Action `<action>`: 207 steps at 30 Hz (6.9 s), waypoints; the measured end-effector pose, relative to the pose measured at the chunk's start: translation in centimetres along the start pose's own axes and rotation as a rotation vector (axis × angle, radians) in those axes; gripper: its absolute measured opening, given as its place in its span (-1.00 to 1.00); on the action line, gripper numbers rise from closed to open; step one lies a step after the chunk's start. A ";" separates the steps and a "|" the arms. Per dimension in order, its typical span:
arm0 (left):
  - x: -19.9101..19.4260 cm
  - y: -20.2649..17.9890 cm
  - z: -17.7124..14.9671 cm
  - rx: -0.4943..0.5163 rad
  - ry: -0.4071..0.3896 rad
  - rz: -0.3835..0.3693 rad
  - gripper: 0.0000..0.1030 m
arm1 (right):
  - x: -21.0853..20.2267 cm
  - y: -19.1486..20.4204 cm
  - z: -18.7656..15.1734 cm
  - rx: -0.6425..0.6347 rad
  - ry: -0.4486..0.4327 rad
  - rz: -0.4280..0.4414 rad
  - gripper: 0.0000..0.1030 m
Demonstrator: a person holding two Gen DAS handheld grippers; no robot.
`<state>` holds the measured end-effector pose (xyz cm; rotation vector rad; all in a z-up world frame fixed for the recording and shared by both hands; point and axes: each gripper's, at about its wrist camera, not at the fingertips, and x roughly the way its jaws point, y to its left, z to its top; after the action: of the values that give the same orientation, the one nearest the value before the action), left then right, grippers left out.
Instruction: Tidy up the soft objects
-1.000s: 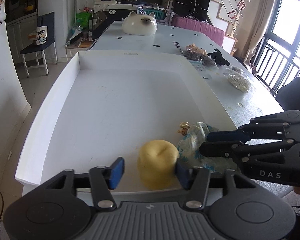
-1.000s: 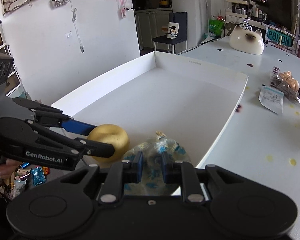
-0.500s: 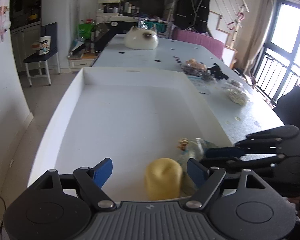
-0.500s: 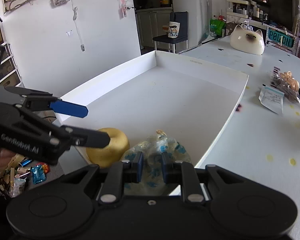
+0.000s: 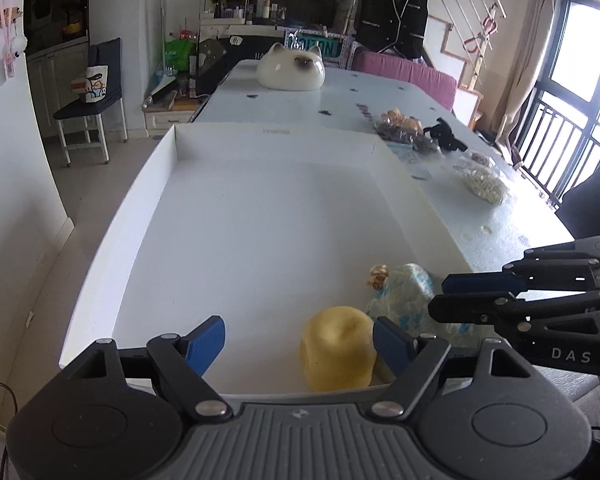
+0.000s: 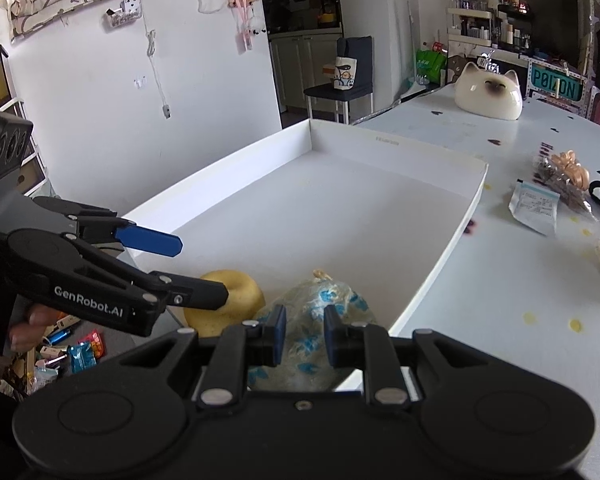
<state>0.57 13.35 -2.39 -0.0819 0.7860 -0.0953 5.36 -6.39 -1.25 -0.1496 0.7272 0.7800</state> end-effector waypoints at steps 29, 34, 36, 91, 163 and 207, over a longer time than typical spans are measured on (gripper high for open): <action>-3.3 -0.5 -0.7 0.007 -0.075 0.037 1.00 | -5.2 -1.5 -1.1 0.095 -0.092 -0.188 0.99; -3.7 -0.7 -0.8 0.019 -0.079 0.035 1.00 | -5.7 -1.6 -1.5 0.111 -0.099 -0.222 1.00; -3.8 -0.7 -0.8 0.020 -0.081 0.036 1.00 | -5.8 -1.7 -1.5 0.116 -0.097 -0.226 1.00; 12.8 -19.3 17.4 0.002 -0.180 -0.109 0.93 | -11.9 -24.9 -0.7 0.282 -0.314 -0.544 0.72; 28.8 -19.8 19.8 0.157 0.208 0.027 0.37 | -1.1 -29.6 -1.6 0.530 -0.169 -0.197 0.66; 20.5 -19.2 19.6 0.117 0.101 -0.103 -0.18 | -4.5 -27.2 -1.5 0.507 -0.246 -0.364 0.13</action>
<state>27.88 -7.38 -0.89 -0.0066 0.8749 -0.2438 21.11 -29.02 -3.13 0.2638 0.6190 0.2449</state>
